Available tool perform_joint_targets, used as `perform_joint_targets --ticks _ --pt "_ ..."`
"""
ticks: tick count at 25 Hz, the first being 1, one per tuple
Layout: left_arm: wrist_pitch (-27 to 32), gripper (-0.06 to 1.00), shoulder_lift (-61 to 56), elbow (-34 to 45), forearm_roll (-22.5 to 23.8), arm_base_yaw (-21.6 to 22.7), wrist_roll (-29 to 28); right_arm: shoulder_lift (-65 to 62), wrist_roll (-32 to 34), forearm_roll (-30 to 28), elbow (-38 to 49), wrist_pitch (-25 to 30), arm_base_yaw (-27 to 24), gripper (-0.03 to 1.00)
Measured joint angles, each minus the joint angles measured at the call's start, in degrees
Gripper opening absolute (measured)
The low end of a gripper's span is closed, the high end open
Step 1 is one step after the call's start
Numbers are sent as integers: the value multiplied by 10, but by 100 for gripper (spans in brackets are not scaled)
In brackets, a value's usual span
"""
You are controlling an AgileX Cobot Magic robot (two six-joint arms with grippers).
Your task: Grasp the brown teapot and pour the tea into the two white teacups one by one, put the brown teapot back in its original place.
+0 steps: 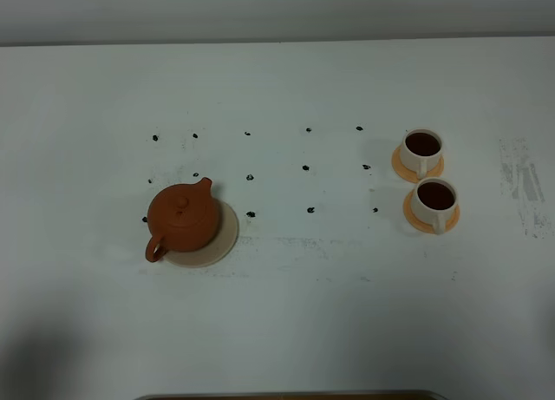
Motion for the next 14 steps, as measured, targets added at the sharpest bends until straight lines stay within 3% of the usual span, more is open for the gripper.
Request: perform_joint_targets --ticks 14 --pt "0 36 0 0 0 0 0 0 0 0 0 0 6 22"
